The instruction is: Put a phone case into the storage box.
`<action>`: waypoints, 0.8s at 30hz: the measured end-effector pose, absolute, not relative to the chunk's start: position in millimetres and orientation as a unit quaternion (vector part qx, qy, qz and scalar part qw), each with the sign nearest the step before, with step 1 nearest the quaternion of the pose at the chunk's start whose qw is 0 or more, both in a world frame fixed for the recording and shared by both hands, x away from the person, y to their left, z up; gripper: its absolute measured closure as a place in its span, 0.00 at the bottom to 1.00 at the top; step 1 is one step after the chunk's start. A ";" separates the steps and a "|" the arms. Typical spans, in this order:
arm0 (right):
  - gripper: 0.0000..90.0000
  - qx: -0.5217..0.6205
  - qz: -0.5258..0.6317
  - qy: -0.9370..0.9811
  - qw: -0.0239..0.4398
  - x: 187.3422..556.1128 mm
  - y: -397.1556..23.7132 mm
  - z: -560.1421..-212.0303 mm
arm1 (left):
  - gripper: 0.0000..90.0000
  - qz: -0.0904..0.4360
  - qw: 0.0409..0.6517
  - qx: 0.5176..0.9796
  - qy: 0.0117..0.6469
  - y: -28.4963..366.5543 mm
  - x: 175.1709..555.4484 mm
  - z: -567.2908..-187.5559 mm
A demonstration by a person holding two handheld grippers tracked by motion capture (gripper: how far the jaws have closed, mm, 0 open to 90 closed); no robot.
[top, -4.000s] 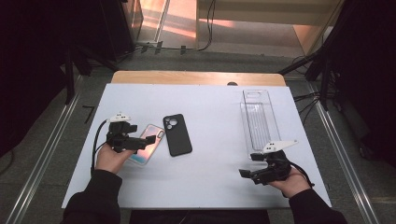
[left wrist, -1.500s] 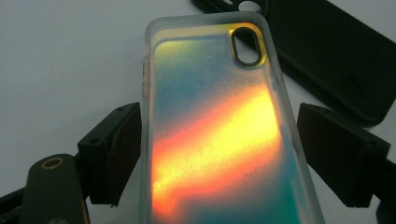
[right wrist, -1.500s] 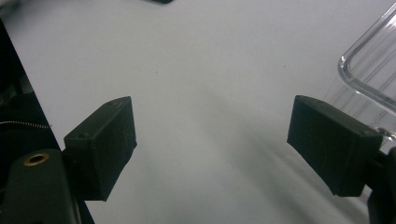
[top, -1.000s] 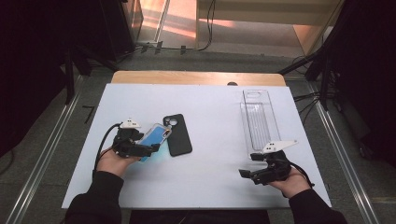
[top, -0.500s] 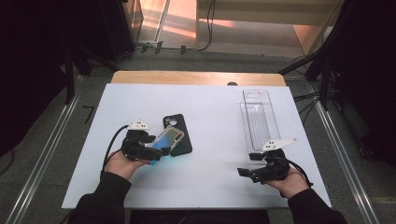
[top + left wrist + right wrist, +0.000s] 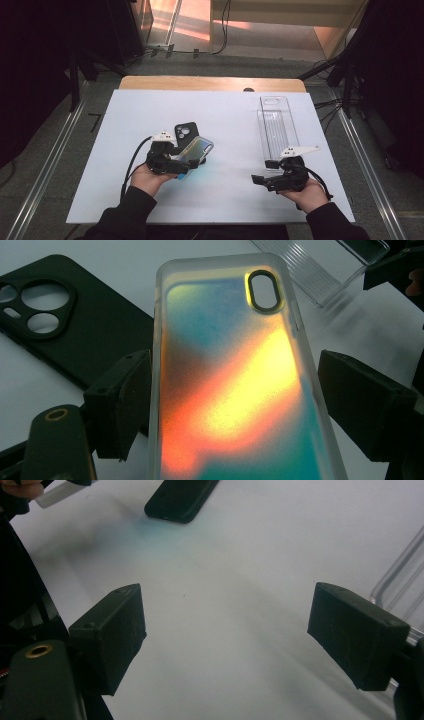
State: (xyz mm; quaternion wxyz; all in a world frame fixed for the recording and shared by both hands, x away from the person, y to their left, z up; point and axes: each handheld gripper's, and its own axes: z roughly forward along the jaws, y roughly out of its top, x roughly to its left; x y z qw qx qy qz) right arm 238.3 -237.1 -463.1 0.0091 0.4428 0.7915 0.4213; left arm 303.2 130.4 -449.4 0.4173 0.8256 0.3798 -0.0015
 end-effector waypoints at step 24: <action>0.15 0.439 0.442 0.782 0.001 250.5 -199.1 -440.1 | 0.18 0.080 0.488 0.790 0.364 103.1 281.9 -466.3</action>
